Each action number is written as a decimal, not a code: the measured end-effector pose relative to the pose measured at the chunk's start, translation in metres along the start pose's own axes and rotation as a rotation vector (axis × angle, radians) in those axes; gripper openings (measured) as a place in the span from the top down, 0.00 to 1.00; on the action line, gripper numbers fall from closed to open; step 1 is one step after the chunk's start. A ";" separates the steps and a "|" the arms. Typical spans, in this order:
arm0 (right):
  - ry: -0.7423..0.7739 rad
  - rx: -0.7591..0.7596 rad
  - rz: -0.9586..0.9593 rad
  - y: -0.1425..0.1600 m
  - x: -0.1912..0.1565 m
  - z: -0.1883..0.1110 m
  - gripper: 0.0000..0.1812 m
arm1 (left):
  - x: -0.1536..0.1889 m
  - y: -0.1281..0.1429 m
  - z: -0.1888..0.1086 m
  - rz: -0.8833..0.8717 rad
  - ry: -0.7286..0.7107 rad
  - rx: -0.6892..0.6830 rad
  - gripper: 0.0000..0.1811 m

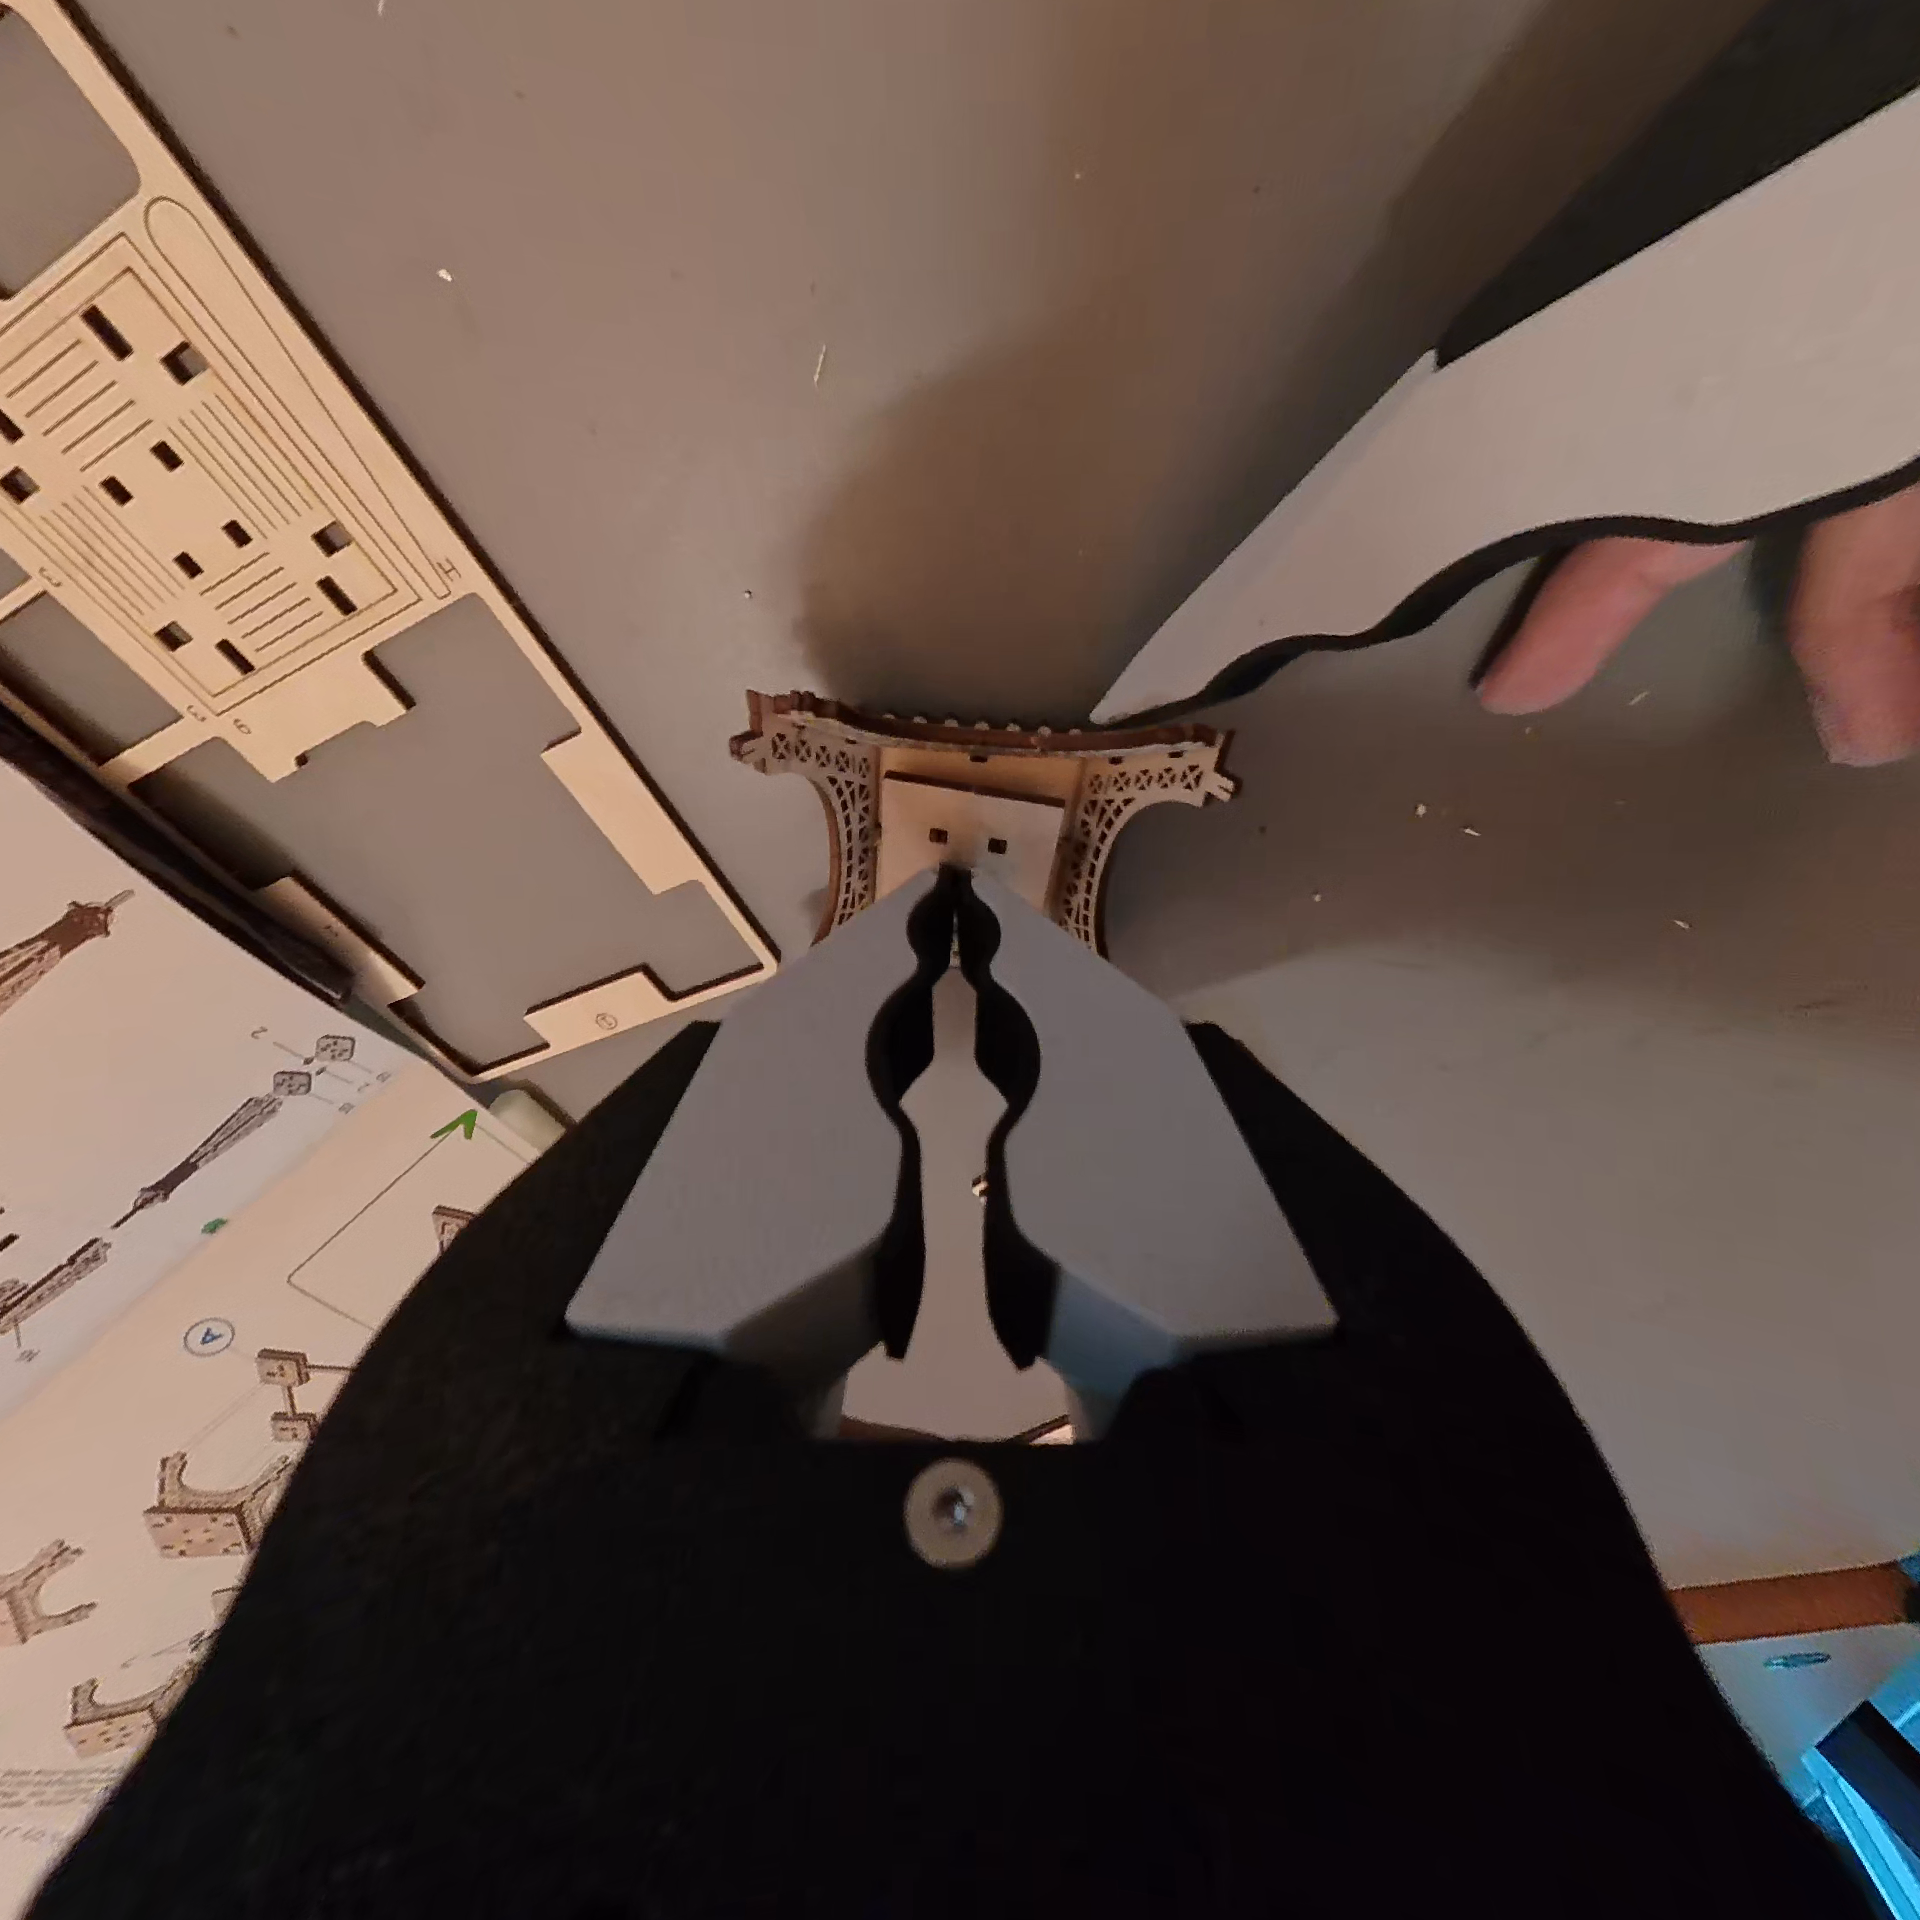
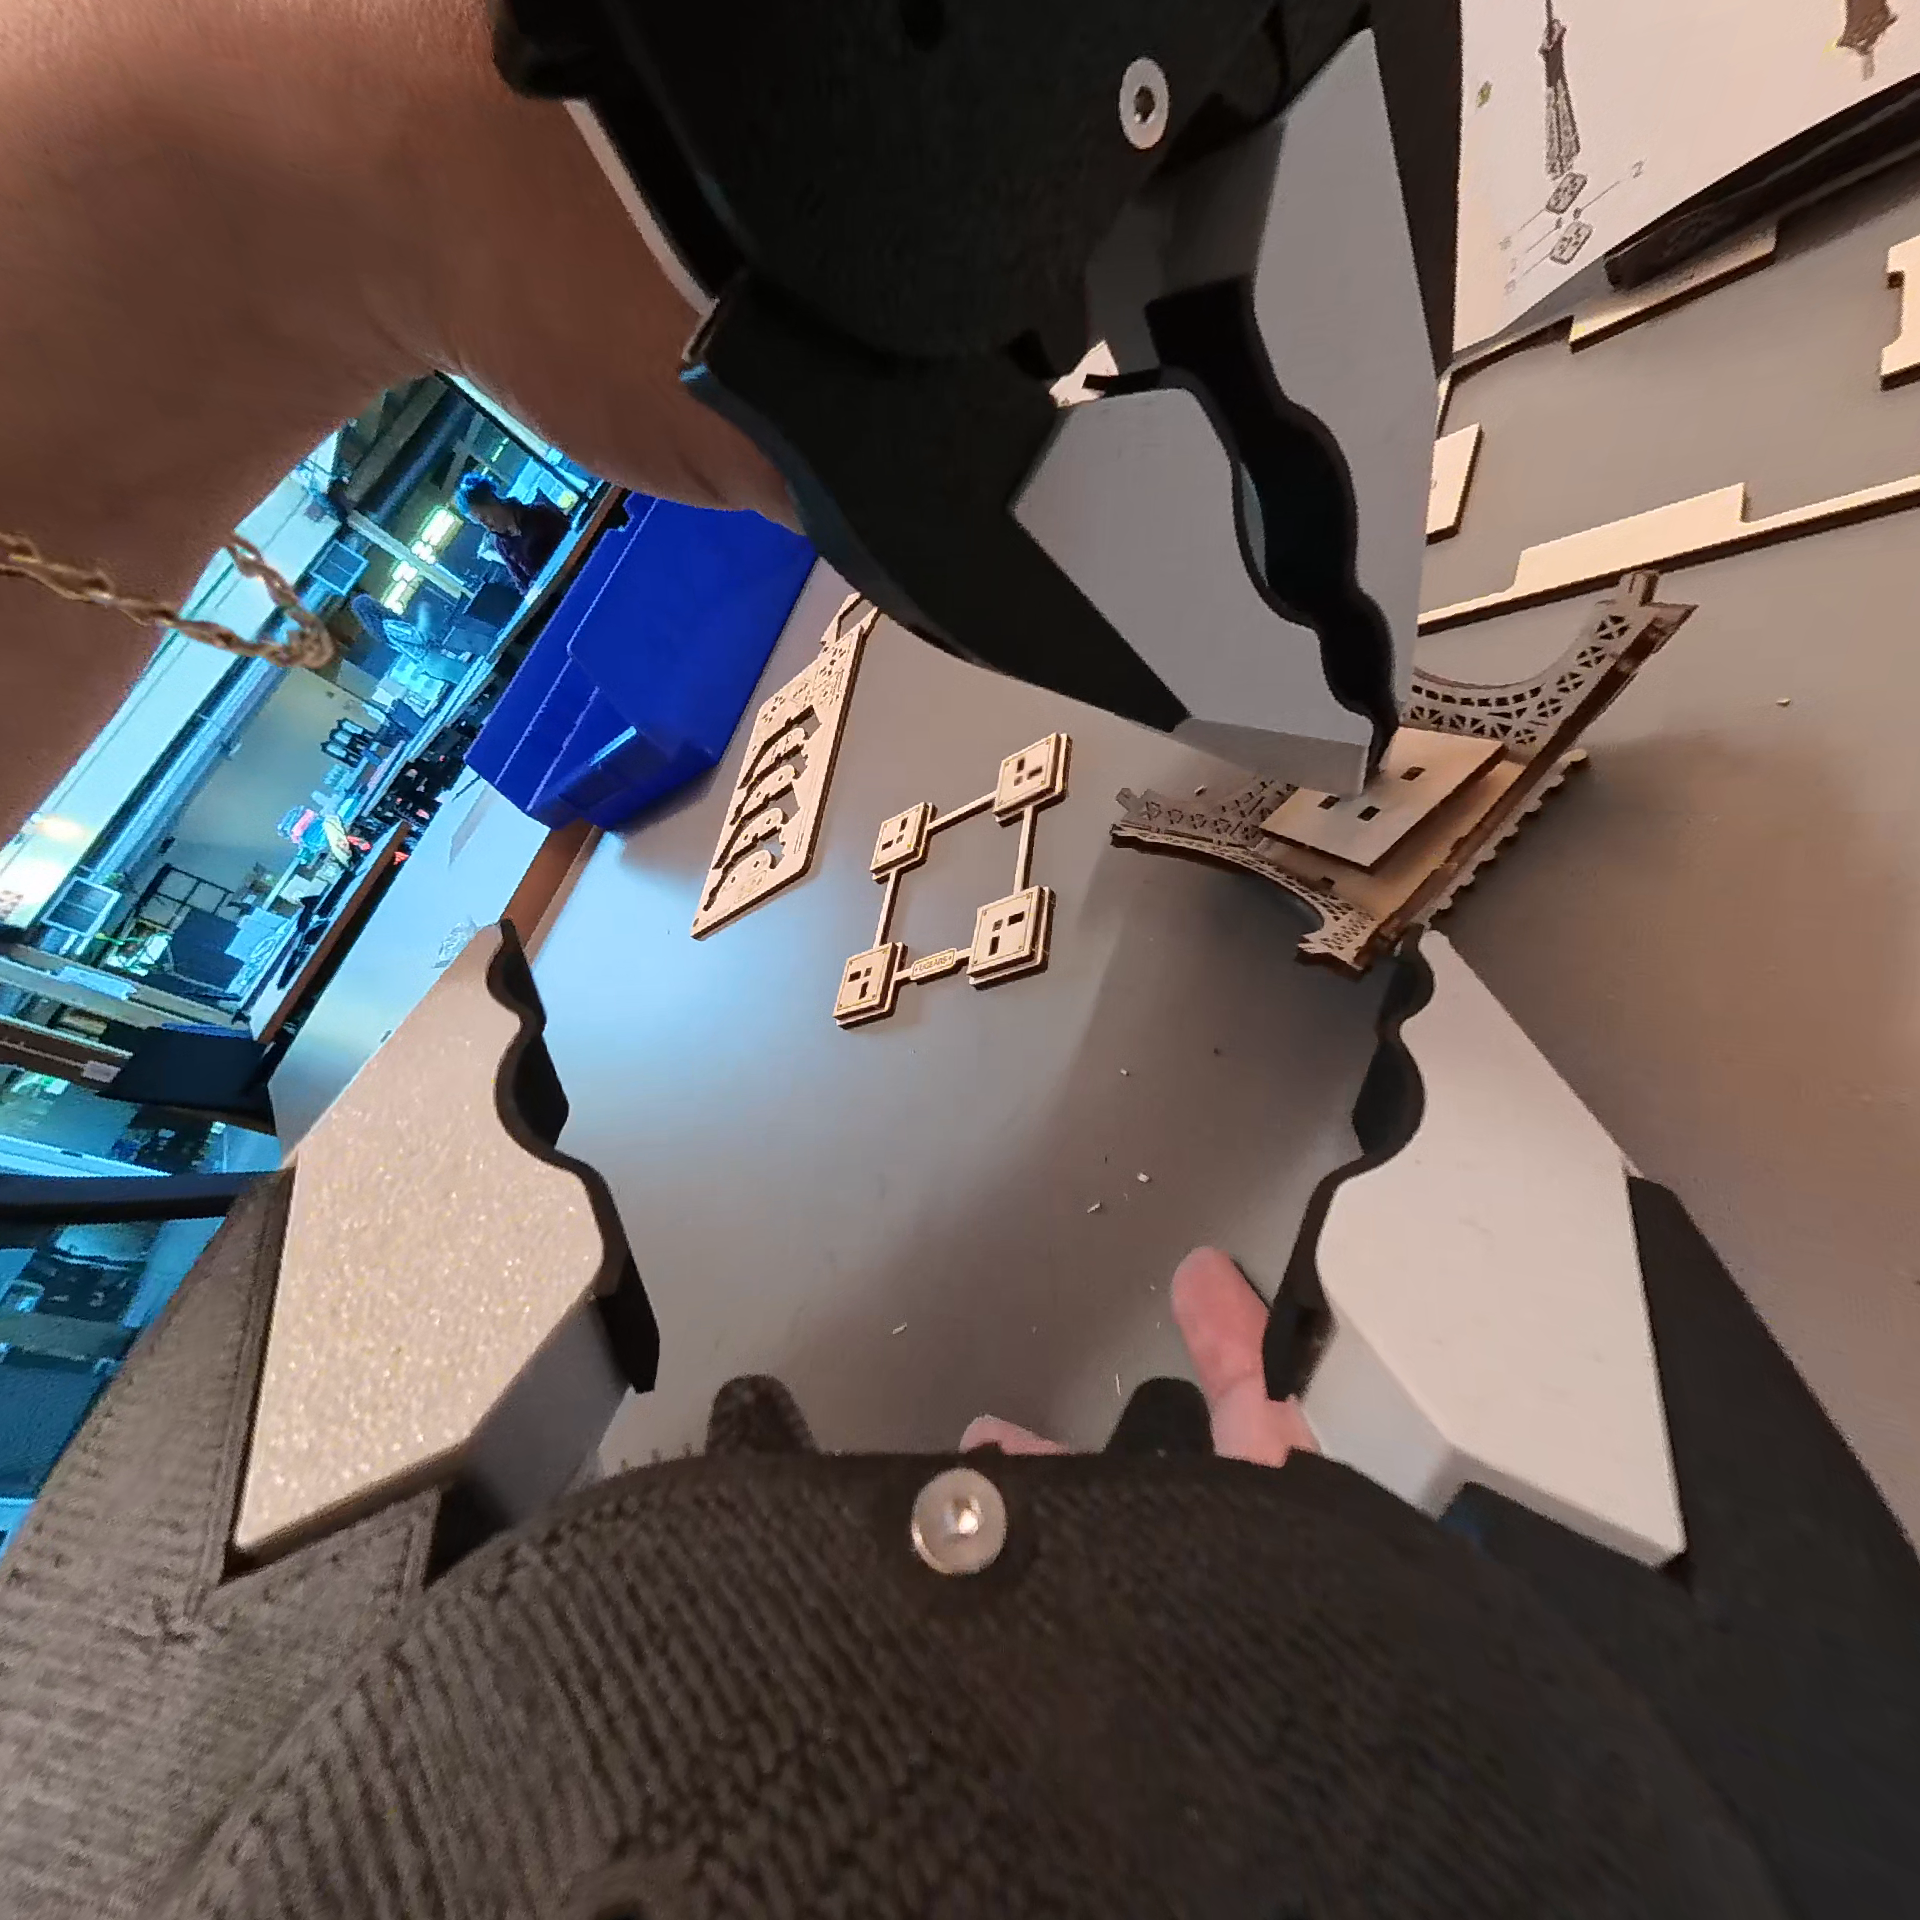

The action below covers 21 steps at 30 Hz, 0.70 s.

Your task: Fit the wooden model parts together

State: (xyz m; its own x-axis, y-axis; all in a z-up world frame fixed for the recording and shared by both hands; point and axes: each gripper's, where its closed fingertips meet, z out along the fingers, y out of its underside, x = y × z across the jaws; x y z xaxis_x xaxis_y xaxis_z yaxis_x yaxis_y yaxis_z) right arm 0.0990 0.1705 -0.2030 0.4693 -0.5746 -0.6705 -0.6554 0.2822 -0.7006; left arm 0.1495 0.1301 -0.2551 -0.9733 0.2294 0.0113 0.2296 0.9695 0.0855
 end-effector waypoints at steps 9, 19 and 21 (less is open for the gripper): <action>-0.206 0.025 -0.113 0.023 -0.039 -0.045 0.19 | 0.000 0.000 0.000 0.030 -0.064 -0.017 1.00; -0.586 0.023 -0.335 0.046 -0.106 -0.069 0.18 | -0.002 -0.001 -0.001 0.035 -0.132 0.014 1.00; -0.625 0.032 -0.326 0.046 -0.111 -0.070 0.18 | 0.000 -0.003 -0.002 0.023 -0.124 0.038 1.00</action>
State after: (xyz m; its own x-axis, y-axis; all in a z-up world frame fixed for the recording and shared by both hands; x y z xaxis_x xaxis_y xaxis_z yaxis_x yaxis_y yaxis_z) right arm -0.0249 0.1933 -0.1436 0.8970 -0.0872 -0.4333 -0.4105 0.1992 -0.8898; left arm 0.1487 0.1271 -0.2537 -0.9596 0.2587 -0.1106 0.2547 0.9658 0.0491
